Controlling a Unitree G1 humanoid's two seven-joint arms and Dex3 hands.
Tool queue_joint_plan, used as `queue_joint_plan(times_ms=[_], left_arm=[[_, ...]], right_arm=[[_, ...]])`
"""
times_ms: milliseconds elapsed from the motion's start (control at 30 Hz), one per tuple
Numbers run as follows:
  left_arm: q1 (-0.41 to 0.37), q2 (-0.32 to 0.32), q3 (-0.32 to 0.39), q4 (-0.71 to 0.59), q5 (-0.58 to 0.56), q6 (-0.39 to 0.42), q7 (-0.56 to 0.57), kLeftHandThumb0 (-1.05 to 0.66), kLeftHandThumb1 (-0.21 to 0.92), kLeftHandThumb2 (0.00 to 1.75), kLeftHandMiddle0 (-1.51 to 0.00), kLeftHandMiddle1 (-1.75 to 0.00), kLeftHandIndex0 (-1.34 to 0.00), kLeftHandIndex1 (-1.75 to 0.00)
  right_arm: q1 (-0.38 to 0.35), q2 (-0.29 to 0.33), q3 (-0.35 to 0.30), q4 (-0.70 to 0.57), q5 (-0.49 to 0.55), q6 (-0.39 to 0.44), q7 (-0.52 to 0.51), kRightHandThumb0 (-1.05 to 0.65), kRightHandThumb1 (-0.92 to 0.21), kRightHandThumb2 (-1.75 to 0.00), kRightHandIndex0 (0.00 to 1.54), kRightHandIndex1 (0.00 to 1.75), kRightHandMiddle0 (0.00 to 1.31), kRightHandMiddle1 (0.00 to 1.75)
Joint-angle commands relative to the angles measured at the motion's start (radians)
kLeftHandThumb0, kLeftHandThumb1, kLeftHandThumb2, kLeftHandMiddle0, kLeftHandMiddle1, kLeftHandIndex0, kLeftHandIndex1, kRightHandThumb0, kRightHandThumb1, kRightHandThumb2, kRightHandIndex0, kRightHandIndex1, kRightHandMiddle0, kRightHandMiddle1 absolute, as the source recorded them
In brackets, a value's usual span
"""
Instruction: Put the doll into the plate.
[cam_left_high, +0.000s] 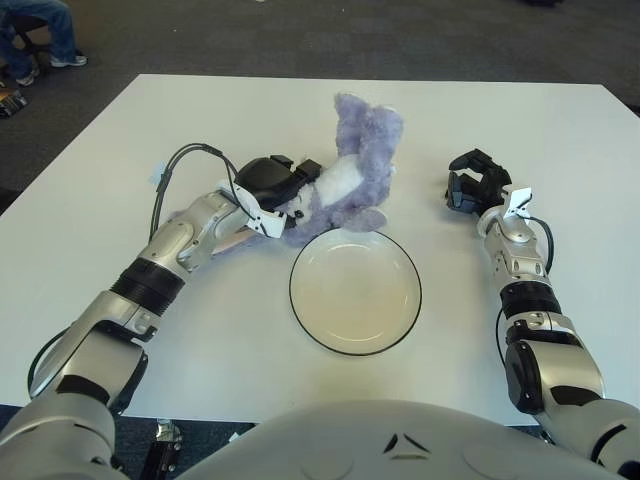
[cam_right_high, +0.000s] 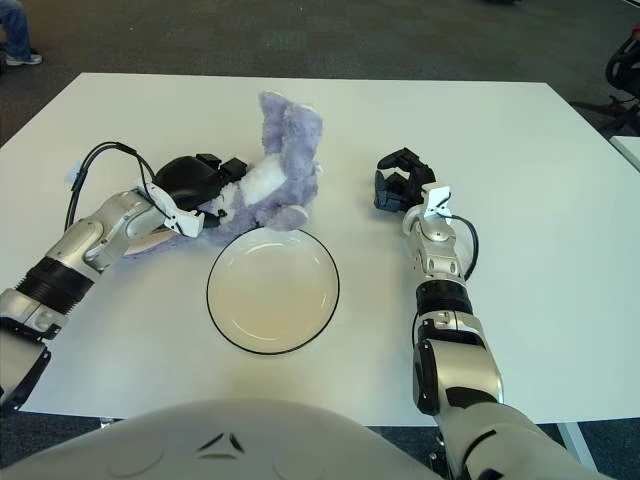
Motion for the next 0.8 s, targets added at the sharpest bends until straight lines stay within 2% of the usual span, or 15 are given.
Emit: queue_joint_plan(times_ms=[0, 233, 467, 600, 767], left_arm=[[0.024, -0.004, 0.022, 0.003, 0.005, 0.021, 0.024, -0.01, 0.26, 1.39, -0.54, -1.75, -0.53, -1.75], [0.035, 0.030, 0.092, -0.107, -0.009, 0.002, 0.050, -0.01, 0.23, 1.43, -0.57, -1.75, -0.55, -1.75], [0.044, 0.019, 0.118, -0.115, -0.008, 0.005, 0.069, 0.00, 0.19, 1.46, -0.59, -1.75, -0.58, -1.75], [0.042, 0.017, 0.133, -0.113, -0.017, -0.005, 0.086, -0.01, 0.04, 1.61, -0.80, -1.75, -0.66, -1.64], [0.038, 0.012, 0.150, -0.113, -0.035, -0.012, 0.094, 0.00, -0.05, 1.72, -0.90, -1.75, -0.69, -1.66]], right_arm=[[0.040, 0.004, 0.005, 0.056, -0.006, 0.051, 0.006, -0.01, -0.26, -1.33, 0.66, 1.75, 0.53, 1.56], [0.037, 0.004, 0.004, 0.064, -0.004, 0.044, 0.010, -0.01, -0.25, -1.34, 0.66, 1.75, 0.54, 1.56], [0.033, 0.002, 0.003, 0.074, -0.005, 0.041, 0.011, -0.01, -0.25, -1.34, 0.65, 1.75, 0.53, 1.57], [0.032, 0.002, 0.003, 0.075, -0.004, 0.040, 0.013, -0.01, -0.26, -1.34, 0.65, 1.75, 0.53, 1.57], [0.031, 0.003, 0.002, 0.078, -0.001, 0.039, 0.018, -0.01, -0.26, -1.33, 0.65, 1.75, 0.53, 1.57]])
